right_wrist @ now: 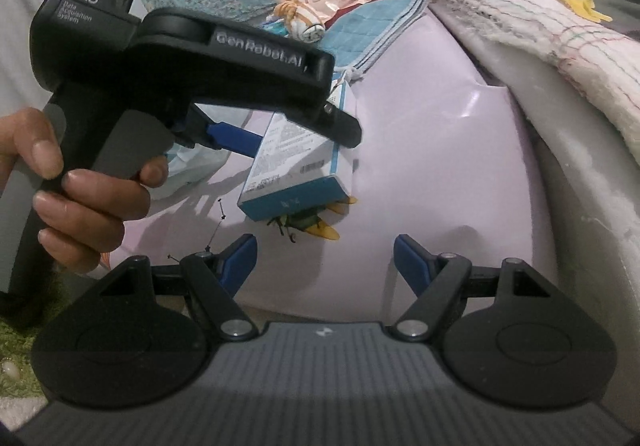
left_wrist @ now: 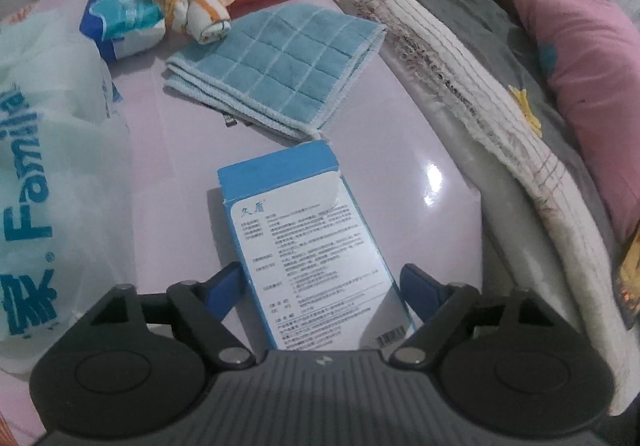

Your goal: Organize soft objects

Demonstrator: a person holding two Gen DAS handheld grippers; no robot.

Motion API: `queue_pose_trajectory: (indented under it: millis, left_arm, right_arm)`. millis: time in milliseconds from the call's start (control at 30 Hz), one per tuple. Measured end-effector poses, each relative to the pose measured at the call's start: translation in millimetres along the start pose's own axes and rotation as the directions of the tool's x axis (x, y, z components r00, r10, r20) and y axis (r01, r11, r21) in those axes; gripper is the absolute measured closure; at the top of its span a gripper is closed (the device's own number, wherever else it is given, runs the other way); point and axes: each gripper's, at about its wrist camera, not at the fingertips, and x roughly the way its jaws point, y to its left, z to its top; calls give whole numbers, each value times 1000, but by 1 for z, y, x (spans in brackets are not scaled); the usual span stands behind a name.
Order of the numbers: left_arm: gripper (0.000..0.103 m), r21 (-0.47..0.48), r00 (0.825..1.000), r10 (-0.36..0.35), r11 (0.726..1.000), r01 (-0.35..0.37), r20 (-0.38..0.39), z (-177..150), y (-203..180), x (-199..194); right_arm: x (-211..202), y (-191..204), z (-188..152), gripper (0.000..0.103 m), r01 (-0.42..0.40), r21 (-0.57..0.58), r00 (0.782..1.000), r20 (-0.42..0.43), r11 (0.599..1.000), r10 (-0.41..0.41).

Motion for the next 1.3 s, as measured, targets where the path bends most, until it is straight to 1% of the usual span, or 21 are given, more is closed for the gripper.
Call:
queue_pose_trajectory:
  millis: [233, 433, 467, 500, 533, 567, 600, 633, 733, 800, 833, 900, 967, 1000, 1033, 1067, 1100, 1133, 1167, 1200, 1300]
  left_arm:
    - [19, 0, 998, -53, 999, 53, 16, -5, 2, -9]
    - [23, 23, 989, -123, 992, 121, 81, -7, 4, -38]
    - [40, 27, 987, -131, 991, 129, 96, -7, 5, -43]
    - [68, 30, 985, -137, 990, 135, 109, -7, 7, -49]
    - [71, 31, 983, -149, 989, 147, 106, -5, 9, -54]
    - [68, 21, 979, -173, 985, 172, 105, -4, 13, -57]
    - [67, 9, 975, -192, 981, 193, 110, -3, 17, -60]
    - [67, 6, 974, -195, 981, 196, 117, -3, 20, -62]
    - [65, -12, 979, -165, 986, 168, 119, -4, 29, -57]
    - [65, -35, 979, -177, 983, 181, 104, -6, 37, -52]
    - [65, -39, 980, -175, 983, 179, 95, -8, 40, -50]
    - [65, -40, 982, -168, 984, 172, 85, -10, 45, -46]
    - [64, -52, 982, -171, 983, 175, 77, -9, 50, -44]
    - [61, -57, 981, -179, 981, 183, 74, -9, 51, -43]
    - [59, -57, 979, -190, 979, 194, 72, -9, 52, -43]
    - [52, -53, 978, -198, 978, 202, 72, -8, 51, -43]
    - [44, -46, 976, -204, 977, 207, 74, -8, 49, -43]
    - [39, -35, 975, -211, 976, 214, 74, -8, 46, -43]
    - [29, -22, 973, -219, 975, 221, 68, -8, 42, -43]
    - [24, -8, 972, -227, 974, 228, 56, -8, 39, -41]
    - [20, 37, 970, -242, 970, 241, 15, -8, 27, -34]
  right_arm:
    - [-9, -2, -2, 28, 24, 2, 1000, 19, 1000, -25]
    - [-21, -4, 2, 28, 42, 25, 997, 61, 999, -43]
    - [-24, -4, 2, 28, 43, 30, 997, 69, 999, -45]
    - [-25, -5, 2, 28, 43, 37, 996, 76, 998, -45]
    - [-28, -5, 3, 27, 42, 45, 995, 83, 998, -46]
    - [-28, -6, 5, 27, 40, 50, 995, 87, 998, -44]
    - [-29, -5, 6, 27, 37, 54, 995, 93, 998, -42]
    - [-29, -5, 8, 27, 31, 58, 995, 98, 998, -37]
    - [-17, -2, 14, 27, 37, 65, 996, 82, 997, -42]
    - [-1, -4, 15, 28, 47, 75, 997, 62, 996, -52]
    - [8, -6, 15, 24, 58, 99, 997, 36, 993, -62]
    - [9, -6, 13, 23, 39, 123, 997, 61, 992, -47]
    - [9, -5, 13, 26, 50, 116, 996, 64, 992, -58]
    - [8, -5, 13, 27, 54, 116, 996, 65, 992, -62]
    - [7, -5, 13, 33, 57, 115, 996, 67, 992, -65]
    - [6, -5, 14, 43, 48, 111, 996, 69, 993, -56]
    - [6, -5, 15, 47, 31, 113, 997, 70, 993, -39]
    - [5, -6, 16, 49, 20, 121, 997, 69, 992, -29]
    - [6, -7, 16, 50, 17, 123, 997, 72, 992, -26]
    - [6, -8, 16, 50, 14, 124, 997, 75, 992, -24]
    - [4, -7, 15, 54, -8, 123, 995, 96, 992, -4]
